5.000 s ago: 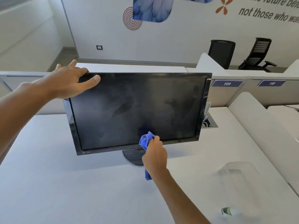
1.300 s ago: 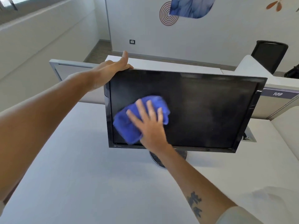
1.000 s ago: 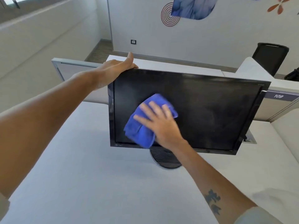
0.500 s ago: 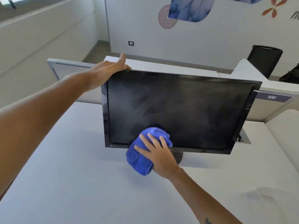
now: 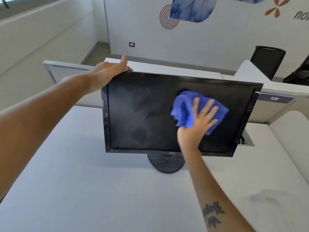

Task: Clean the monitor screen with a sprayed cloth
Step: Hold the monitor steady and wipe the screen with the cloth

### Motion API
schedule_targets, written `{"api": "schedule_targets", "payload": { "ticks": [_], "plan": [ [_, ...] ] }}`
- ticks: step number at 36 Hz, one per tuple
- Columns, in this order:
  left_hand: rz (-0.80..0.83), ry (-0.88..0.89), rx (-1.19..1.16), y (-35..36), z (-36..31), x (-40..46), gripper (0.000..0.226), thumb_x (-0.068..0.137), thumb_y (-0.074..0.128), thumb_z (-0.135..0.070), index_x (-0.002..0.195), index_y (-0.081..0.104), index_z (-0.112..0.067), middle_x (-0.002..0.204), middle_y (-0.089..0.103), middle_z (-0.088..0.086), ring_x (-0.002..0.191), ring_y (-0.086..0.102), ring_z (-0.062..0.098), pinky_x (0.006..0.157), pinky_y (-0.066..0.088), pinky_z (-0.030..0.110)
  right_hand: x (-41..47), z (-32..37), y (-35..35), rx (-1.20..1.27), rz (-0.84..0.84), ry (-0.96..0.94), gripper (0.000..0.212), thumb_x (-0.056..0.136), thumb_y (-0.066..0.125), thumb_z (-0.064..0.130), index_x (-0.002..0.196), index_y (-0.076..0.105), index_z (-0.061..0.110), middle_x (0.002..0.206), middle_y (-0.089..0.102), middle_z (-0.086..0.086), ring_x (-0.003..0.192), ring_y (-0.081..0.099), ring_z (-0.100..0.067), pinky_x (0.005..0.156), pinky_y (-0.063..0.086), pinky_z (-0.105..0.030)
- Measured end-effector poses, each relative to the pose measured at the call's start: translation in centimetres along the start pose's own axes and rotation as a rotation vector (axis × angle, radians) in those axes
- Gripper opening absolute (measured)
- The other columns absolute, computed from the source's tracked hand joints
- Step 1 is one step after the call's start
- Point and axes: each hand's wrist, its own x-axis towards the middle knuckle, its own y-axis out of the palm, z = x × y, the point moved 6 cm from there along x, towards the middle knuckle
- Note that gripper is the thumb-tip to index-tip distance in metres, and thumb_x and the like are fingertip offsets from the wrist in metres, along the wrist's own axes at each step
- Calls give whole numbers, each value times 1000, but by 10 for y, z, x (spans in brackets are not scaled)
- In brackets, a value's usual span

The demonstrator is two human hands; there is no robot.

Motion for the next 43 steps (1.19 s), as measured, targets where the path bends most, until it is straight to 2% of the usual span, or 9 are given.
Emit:
{"api": "schedule_targets", "payload": {
  "ticks": [6,10,15,22,24,28,32,36,43],
  "plan": [
    [-26,24,-33,-1,-1,-5,64,76,25,-107,96,75,-72,148,66,-16,143,54,13,125,30,36,-150,76,56,23,386,-874,87,88,64,26,166,26,39,180,1,-3,164,1,-34,125,5,-62],
    [-34,68,-1,0,5,2,65,87,17,-100,104,73,-74,152,65,-12,156,43,19,137,15,50,-155,64,60,-20,470,-1015,81,96,59,22,166,24,41,180,2,4,165,4,-26,129,7,-57],
    [-23,64,14,-1,11,15,82,90,15,-100,124,76,-58,144,71,-11,154,45,27,136,17,56,-83,27,26,-14,233,-796,76,94,59,23,163,36,42,177,21,-1,161,23,-34,125,16,-60],
    [-44,110,-10,0,7,10,73,92,18,-97,116,77,-63,146,69,-17,156,43,20,137,13,52,-5,-113,3,100,16,256,88,90,44,-3,170,17,24,176,6,-22,162,9,-47,123,21,-71],
    [-34,124,14,1,7,11,76,94,17,-96,124,76,-58,147,68,-17,157,43,23,136,14,55,-13,-120,9,140,-20,370,86,97,50,-7,170,11,19,176,7,-24,162,9,-46,124,22,-70],
    [-78,63,-5,-1,10,11,77,88,23,-101,122,77,-58,155,62,-17,160,38,23,135,20,52,-53,-68,29,130,90,255,83,90,39,16,170,16,20,175,2,-28,161,6,-50,122,20,-71],
    [-69,89,-85,3,-2,-1,79,74,33,-110,106,81,-56,135,71,-20,138,58,13,116,38,23,-133,-2,55,113,272,-241,102,79,65,21,169,19,31,176,-4,-24,161,3,-51,122,18,-72],
    [-82,138,-102,4,-10,-7,78,63,34,-115,99,80,-62,145,69,-9,138,59,16,118,38,30,-176,6,66,90,442,-652,86,91,68,26,165,28,40,180,-6,-1,165,4,-35,126,18,-66],
    [-86,162,-111,5,-10,-9,71,73,34,-110,100,80,-62,144,69,-8,136,60,17,117,43,35,-86,-64,31,-1,229,-325,82,88,60,22,165,34,34,177,15,-15,161,16,-43,123,20,-68]
  ]
}}
